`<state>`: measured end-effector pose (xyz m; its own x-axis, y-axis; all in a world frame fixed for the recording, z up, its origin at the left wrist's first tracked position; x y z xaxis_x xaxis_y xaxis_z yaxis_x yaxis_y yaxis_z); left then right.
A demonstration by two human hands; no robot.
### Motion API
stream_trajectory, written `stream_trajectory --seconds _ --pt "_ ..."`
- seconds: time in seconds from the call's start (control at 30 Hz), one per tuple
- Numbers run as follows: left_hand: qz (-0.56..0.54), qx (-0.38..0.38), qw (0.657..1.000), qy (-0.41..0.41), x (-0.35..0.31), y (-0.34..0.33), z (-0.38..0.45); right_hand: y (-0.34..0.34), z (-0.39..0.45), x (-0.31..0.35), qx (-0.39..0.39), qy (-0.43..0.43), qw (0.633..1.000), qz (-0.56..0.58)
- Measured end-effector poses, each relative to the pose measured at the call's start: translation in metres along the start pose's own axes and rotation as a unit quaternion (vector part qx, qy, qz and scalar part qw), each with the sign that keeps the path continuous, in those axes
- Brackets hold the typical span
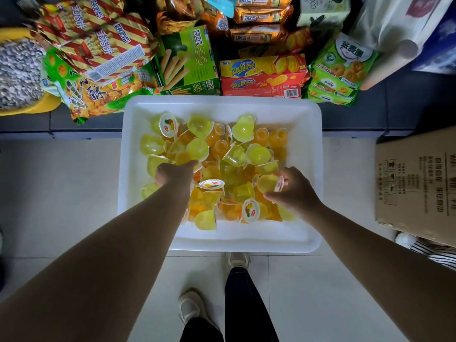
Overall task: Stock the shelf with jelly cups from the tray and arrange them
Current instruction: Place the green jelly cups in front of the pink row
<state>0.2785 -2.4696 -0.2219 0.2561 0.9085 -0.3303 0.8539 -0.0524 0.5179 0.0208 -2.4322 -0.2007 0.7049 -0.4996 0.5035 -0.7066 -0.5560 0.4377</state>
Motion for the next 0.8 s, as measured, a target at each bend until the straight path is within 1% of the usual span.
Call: stream_trajectory --seconds 0.07,0.1,0.17,0.27,0.5,0.6,0.8 --pt "0.055 -0.027 0.998 -0.018 0.001 0.003 -0.009 0.0 0.0 0.003 -0.006 0.008 1.0 0.009" --pt "0.056 -0.025 0.997 -0.036 0.001 0.005 -0.014 0.0 -0.001 0.004 -0.009 0.013 1.0 0.013" --pt "0.047 -0.008 0.996 -0.076 0.005 0.005 -0.016 0.0 -0.001 0.008 -0.013 0.02 1.0 0.015" --pt "0.045 0.026 0.993 -0.109 0.01 0.012 -0.018 -0.002 -0.003 0.014 -0.014 0.027 0.999 0.019" --pt "0.0 0.124 0.989 -0.083 0.017 0.02 -0.023 -0.004 -0.01 0.026 -0.023 0.038 0.997 0.061" --pt "-0.024 0.15 0.984 -0.093 0.016 0.028 -0.033 -0.004 -0.018 0.031 -0.035 0.035 0.995 0.083" --pt "-0.102 0.213 0.966 -0.107 0.0 0.051 -0.066 0.007 -0.046 0.057 -0.069 0.033 0.983 0.167"
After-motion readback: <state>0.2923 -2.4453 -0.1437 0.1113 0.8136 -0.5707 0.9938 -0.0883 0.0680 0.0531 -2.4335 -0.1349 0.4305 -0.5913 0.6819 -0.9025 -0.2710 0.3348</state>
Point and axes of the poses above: each hand's wrist, its own z-axis towards the middle knuckle, its own y-axis out of the back of the hand, x = y × z, the point moved 3 cm from there along z, towards the middle knuckle, and after that the axes turned 9 degrees about x, right-handed, at the moved point
